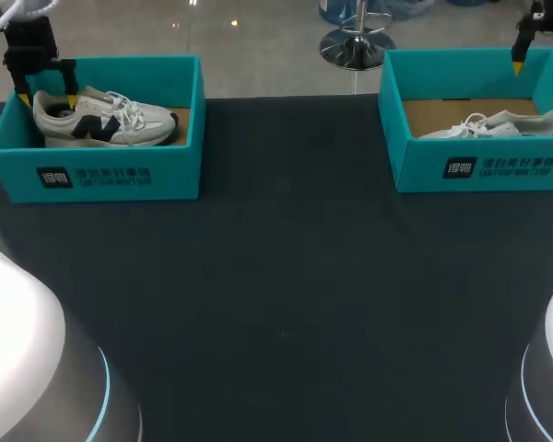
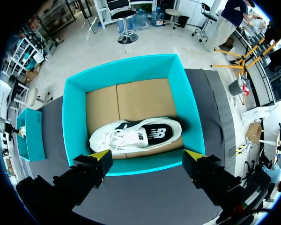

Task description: Take the shoe out of the shoebox, open the shoe tongue, remove and reinsert the insole, then place the shoe into the shoebox

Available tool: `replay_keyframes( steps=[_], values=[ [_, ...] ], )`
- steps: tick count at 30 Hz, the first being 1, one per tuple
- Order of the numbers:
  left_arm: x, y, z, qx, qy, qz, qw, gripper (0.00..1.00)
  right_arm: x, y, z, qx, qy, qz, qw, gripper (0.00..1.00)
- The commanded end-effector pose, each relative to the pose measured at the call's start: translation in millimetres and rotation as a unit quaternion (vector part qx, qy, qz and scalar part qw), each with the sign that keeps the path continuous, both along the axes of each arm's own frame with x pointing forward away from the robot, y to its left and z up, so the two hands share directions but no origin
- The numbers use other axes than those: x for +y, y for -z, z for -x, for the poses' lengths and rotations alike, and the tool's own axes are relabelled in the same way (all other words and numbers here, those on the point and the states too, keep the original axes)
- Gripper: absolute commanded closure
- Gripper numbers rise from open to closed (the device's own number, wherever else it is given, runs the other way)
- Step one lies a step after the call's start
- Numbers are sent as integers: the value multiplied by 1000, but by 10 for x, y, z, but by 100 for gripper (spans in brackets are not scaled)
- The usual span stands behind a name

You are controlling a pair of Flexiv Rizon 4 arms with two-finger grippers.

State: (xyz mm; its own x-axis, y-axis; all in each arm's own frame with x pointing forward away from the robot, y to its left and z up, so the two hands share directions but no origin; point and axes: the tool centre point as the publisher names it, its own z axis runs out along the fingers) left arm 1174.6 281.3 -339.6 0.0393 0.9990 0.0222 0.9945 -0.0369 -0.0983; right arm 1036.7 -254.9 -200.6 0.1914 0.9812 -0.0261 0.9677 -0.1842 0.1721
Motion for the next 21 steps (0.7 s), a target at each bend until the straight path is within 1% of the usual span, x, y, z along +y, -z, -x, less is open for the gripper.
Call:
replay_keyframes(
  steps=[1, 8, 21],
  values=[
    [-34, 24, -20, -4, 4, -5, 1000, 100, 2, -4, 2, 0, 1, 1, 1000, 0],
    [-75, 22, -20, -14, 13, -20, 1000, 100, 2, -4, 2, 0, 1, 1, 1000, 0],
    [-80, -53, 98, -35, 33, -41, 998, 100, 2, -4, 2, 0, 1, 1, 1000, 0]
  ],
)
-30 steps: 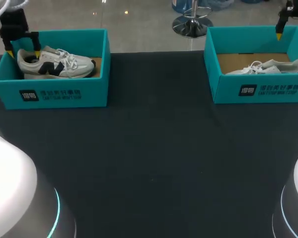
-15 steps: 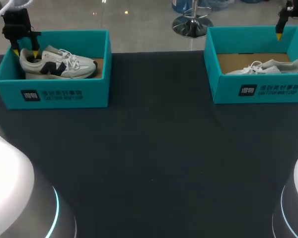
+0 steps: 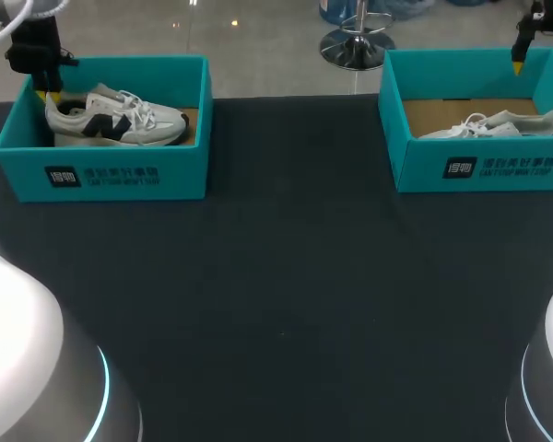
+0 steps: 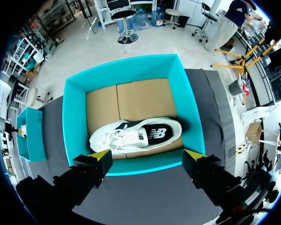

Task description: Take the shoe out of the shoebox, open the shoe tongue, remove and reinsert the insole, then place the shoe into the shoebox

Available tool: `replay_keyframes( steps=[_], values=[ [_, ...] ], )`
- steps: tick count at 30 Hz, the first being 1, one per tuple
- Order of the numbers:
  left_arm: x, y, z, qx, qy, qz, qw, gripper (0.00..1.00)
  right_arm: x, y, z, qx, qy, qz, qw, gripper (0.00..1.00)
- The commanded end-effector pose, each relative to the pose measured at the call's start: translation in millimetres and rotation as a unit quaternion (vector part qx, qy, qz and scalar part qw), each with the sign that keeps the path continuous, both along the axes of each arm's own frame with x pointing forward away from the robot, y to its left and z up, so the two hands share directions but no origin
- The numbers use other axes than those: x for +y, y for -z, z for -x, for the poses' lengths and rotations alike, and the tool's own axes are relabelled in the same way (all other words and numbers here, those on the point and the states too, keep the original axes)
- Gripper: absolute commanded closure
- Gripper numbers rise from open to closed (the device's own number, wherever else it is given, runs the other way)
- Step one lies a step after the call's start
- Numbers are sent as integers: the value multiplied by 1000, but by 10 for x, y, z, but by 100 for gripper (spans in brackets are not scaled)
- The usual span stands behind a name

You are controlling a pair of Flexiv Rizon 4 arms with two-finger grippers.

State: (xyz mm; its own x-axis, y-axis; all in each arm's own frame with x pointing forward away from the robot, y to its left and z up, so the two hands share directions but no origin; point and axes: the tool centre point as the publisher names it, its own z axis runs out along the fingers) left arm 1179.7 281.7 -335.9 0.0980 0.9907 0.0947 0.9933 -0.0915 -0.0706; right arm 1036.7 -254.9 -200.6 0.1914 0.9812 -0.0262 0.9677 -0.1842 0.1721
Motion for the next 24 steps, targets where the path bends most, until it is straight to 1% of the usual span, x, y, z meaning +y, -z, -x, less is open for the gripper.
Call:
replay_keyframes(
  steps=[1, 4, 8, 13, 17, 20, 24],
  values=[
    [-75, -31, 166, -21, 6, -5, 1000, 100, 2, -4, 2, 0, 1, 1, 1000, 0],
    [-64, -73, 195, -26, 11, -6, 1000, 100, 2, -4, 2, 0, 1, 1, 1000, 0],
    [-54, -183, 251, -35, 18, 2, 999, 100, 2, -4, 2, 0, 1, 1, 1000, 0],
    [-28, -393, 336, -51, 27, 27, 998, 100, 2, -4, 2, 0, 1, 1, 1000, 0],
    [1, -553, 374, -59, 28, 36, 997, 100, 2, -4, 2, 0, 1, 1, 1000, 0],
    [20, -721, 413, -66, 26, 38, 997, 100, 2, -4, 2, 0, 1, 1, 1000, 0],
    [28, -1057, 483, -77, 22, 47, 996, 100, 2, -4, 2, 0, 1, 1, 1000, 0]
  ],
)
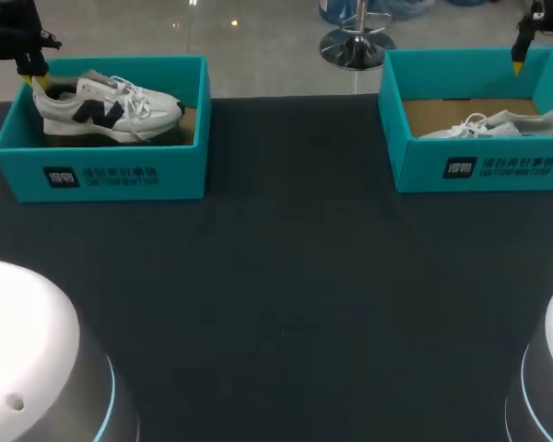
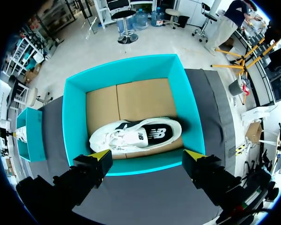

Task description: Take the shoe out of the shoebox, open the shoe tongue, remove and reinsert the insole, then place the shoe into the shoebox

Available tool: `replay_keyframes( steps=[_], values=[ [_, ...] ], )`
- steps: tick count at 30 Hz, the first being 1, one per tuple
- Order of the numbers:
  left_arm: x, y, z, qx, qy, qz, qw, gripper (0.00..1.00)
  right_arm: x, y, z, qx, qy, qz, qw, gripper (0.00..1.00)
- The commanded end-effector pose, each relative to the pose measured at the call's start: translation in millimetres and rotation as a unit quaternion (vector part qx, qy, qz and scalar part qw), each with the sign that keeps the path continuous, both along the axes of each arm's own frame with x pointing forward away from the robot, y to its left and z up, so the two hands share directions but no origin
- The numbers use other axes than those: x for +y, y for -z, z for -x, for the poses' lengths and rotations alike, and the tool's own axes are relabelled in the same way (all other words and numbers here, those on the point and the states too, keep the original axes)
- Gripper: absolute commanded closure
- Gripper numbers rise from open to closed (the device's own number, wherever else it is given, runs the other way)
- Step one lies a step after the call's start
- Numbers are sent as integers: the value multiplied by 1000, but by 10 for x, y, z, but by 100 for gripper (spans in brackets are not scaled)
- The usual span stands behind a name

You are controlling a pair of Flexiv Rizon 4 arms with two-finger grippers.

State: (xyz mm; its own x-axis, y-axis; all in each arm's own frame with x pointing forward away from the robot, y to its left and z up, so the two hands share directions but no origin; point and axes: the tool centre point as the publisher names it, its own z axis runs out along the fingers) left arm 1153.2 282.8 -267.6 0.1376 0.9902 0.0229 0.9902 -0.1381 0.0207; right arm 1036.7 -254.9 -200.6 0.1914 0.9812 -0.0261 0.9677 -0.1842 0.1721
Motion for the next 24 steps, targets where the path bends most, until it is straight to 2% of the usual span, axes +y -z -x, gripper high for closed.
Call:
replay_keyframes(
  steps=[1, 8, 14, 19, 24],
  values=[
    [18, -469, 239, -40, -4, 9, 999, 100, 1, -4, 2, 0, 1, 1, 1000, 0],
    [51, -1137, 306, -37, -10, 31, 999, 100, 1, -4, 2, 0, 1, 1, 1000, 0],
    [89, -1549, 325, -54, -2, 31, 998, 100, 1, -4, 2, 0, 1, 1, 1000, 0],
    [114, -1693, 346, -66, -3, 32, 997, 100, 1, -4, 2, 0, 1, 1, 1000, 0],
    [100, -1649, 429, -61, 5, 34, 998, 100, 1, -4, 2, 0, 1, 1, 1000, 0]
  ],
)
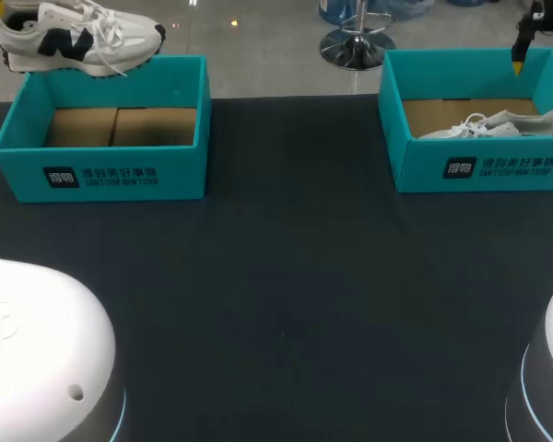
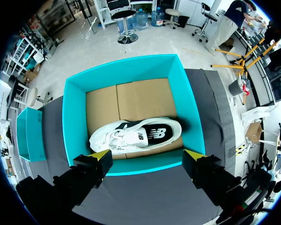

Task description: Take the shoe out of the shoebox, open the shoe tongue, remove and reinsert the insole, then place the shoe into the shoebox

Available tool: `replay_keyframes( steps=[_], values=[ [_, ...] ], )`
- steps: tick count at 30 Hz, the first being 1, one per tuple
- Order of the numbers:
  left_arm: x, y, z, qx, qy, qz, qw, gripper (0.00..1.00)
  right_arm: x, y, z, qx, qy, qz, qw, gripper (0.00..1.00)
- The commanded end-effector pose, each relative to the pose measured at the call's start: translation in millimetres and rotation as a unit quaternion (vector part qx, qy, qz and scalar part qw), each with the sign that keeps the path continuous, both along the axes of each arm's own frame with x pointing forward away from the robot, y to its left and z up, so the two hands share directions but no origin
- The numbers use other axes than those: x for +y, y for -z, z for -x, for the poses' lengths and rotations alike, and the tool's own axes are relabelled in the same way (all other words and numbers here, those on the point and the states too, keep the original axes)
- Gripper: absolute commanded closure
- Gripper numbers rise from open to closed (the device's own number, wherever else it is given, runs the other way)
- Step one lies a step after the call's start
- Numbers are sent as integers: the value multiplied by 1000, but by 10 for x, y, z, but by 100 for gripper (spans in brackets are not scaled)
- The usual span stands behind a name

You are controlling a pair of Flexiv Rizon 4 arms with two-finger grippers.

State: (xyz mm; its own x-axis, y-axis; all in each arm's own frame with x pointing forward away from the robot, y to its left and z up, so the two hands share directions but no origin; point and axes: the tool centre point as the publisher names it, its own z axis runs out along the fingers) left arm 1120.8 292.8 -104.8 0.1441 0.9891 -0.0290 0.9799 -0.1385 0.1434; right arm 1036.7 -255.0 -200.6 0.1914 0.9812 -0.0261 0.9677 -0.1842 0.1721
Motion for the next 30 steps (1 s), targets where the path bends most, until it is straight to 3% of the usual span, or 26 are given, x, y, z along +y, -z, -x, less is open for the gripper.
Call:
replay_keyframes(
  steps=[1, 19, 30],
  values=[
    [-1, -21, 105, -4, 2, 0, 1000, 100, 2, -4, 2, 0, 1, 1, 1000, 0],
    [-1, -21, 105, -4, 2, 0, 1000, 100, 2, -4, 2, 0, 1, 1, 1000, 0],
    [-962, -123, 1030, 1, 24, 4, 1000, 100, 2, -4, 2, 0, 1, 1, 1000, 0]
  ],
)
